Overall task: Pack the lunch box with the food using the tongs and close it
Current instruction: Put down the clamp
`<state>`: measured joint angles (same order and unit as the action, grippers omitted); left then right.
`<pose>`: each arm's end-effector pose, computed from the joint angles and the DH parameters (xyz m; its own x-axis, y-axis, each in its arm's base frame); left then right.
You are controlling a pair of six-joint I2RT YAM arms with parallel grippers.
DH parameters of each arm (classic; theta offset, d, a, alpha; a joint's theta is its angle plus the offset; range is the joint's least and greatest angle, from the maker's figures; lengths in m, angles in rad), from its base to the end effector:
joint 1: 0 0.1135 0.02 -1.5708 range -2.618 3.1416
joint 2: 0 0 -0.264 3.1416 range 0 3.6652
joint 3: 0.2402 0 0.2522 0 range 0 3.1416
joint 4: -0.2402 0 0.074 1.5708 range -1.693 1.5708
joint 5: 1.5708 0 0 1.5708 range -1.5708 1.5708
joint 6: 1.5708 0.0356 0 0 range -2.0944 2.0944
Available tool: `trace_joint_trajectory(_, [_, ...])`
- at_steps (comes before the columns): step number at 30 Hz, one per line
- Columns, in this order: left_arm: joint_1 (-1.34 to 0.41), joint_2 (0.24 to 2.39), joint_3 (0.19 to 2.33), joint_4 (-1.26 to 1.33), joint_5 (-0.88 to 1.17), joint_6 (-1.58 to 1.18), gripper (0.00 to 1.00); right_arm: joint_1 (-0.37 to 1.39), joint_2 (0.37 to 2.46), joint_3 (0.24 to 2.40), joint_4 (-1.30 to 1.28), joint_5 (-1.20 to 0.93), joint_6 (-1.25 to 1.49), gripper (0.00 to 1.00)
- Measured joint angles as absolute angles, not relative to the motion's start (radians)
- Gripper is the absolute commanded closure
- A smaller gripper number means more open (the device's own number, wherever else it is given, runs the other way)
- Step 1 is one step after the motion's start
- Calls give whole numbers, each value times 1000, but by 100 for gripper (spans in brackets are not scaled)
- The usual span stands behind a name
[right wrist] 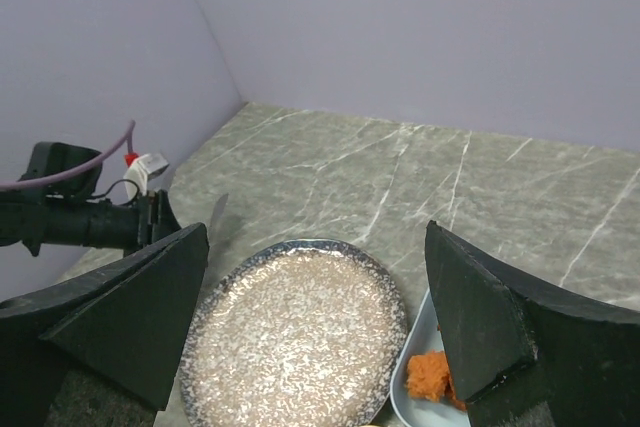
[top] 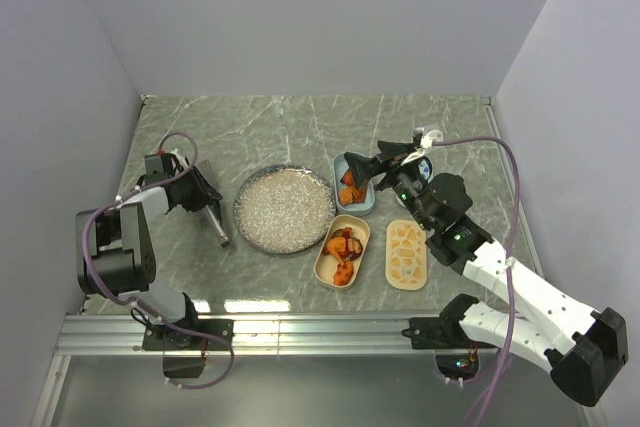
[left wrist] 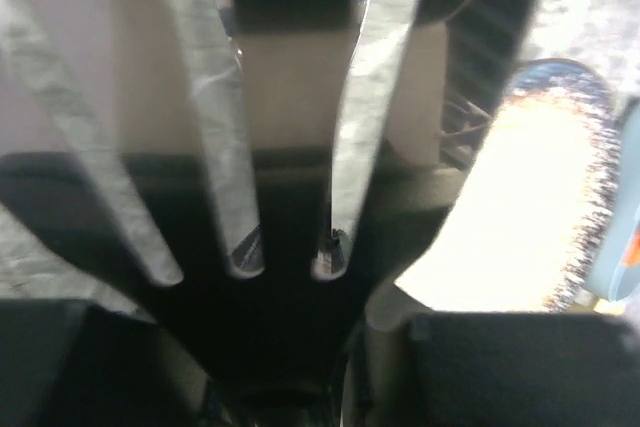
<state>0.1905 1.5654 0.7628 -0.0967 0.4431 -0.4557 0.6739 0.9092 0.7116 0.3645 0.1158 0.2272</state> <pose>0.2955 0.0414 0.1599 -0.7303 -0.5457 -0.4110 -0.2567 0.7767 -0.5752 0.1726 0.1326 0.3507 0.0069 0.2919 -0.9564 -0.5464 0.8021 0.2408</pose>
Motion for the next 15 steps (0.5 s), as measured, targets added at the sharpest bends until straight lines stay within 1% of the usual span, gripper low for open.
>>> trace_joint_trajectory(2, [189,1578,763,-106,413,-453,54,673,909,711,367,107,231,5])
trace_joint_trajectory(5, [187,1588,763,-126,367,-451,45,669,909,710,369,97,235,4])
trace_joint_trajectory(11, [173,1588,781,-130,311,-455,37,667,909,699,377,88,238,4])
trace_joint_trajectory(15, [167,1584,789,-133,257,-458,34,663,909,699,382,84,238,5])
